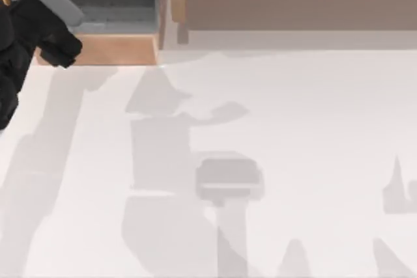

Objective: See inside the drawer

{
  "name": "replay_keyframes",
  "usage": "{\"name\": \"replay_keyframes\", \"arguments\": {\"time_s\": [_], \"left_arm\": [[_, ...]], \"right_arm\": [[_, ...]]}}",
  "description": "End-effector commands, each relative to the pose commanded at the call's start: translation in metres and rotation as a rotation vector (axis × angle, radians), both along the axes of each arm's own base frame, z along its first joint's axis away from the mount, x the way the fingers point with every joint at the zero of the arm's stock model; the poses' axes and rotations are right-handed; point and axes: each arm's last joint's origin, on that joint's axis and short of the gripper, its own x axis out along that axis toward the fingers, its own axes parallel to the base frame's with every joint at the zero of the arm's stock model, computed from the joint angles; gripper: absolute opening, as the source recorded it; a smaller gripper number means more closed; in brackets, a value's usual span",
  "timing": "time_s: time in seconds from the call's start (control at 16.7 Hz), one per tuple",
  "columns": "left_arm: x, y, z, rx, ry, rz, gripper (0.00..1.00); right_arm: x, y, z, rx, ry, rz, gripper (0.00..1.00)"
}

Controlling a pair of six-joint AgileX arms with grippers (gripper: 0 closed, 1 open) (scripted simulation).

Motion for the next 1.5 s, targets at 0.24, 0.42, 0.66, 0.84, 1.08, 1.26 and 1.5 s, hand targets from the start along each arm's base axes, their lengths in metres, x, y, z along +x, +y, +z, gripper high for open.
{"name": "replay_keyframes", "arguments": {"time_s": [0.24, 0.42, 0.66, 0.84, 1.08, 1.26, 1.5], "left_arm": [[0.034, 0.072, -0.013, 0.313, -0.120, -0.143, 1.00], [0.042, 0.140, -0.032, 0.512, -0.170, -0.134, 1.00], [0.034, 0.194, -0.066, 0.626, -0.127, -0.093, 1.00], [0.032, 0.197, -0.069, 0.629, -0.118, -0.089, 1.00], [0.036, 0.196, -0.068, 0.628, -0.118, -0.089, 1.00], [0.049, 0.197, -0.069, 0.629, -0.118, -0.089, 1.00], [0.057, 0.197, -0.069, 0.629, -0.118, -0.089, 1.00]], "right_arm": [[0.000, 0.000, 0.000, 0.000, 0.000, 0.000, 1.00], [0.000, 0.000, 0.000, 0.000, 0.000, 0.000, 1.00], [0.000, 0.000, 0.000, 0.000, 0.000, 0.000, 1.00], [0.000, 0.000, 0.000, 0.000, 0.000, 0.000, 1.00], [0.000, 0.000, 0.000, 0.000, 0.000, 0.000, 1.00], [0.000, 0.000, 0.000, 0.000, 0.000, 0.000, 1.00], [0.000, 0.000, 0.000, 0.000, 0.000, 0.000, 1.00]]}}
